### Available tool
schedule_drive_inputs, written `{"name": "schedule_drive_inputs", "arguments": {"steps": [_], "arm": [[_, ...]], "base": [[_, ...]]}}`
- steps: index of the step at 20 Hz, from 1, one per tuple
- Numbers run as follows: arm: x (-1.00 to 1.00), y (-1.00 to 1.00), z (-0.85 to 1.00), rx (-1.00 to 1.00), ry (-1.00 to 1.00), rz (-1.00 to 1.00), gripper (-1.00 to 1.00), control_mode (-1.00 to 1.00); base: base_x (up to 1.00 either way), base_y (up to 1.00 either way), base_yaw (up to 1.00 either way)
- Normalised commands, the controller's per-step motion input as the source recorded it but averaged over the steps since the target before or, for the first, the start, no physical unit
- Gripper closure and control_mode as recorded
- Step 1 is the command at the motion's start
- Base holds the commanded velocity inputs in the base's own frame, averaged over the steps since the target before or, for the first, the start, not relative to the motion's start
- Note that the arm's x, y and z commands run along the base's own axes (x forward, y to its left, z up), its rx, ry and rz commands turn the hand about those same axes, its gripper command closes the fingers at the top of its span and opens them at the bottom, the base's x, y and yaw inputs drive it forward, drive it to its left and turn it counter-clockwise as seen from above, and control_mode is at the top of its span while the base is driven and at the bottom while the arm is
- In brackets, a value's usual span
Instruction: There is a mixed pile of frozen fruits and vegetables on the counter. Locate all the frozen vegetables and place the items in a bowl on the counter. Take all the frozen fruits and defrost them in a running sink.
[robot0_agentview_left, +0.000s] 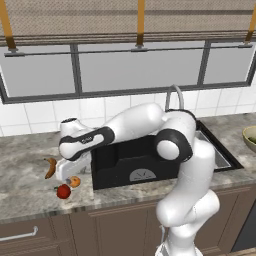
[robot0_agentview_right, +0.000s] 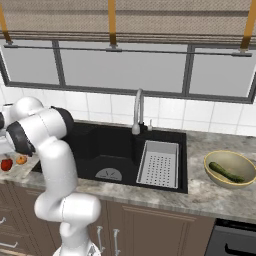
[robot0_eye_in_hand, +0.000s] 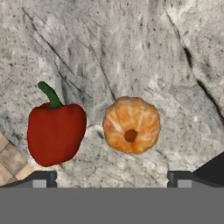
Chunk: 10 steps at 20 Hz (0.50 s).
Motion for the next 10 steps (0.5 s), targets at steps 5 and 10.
{"name": "schedule_drive_inputs", "arguments": {"steps": [5, 10], "arm": [[0.03, 0.21, -0.05, -0.05, 0.03, -0.02, -1.00, -1.00], [0.00, 0.09, 0.22, -0.03, 0.09, -0.04, -1.00, -1.00]], "base": [[0.00, 0.00, 0.00], [0.00, 0.00, 0.00]]}}
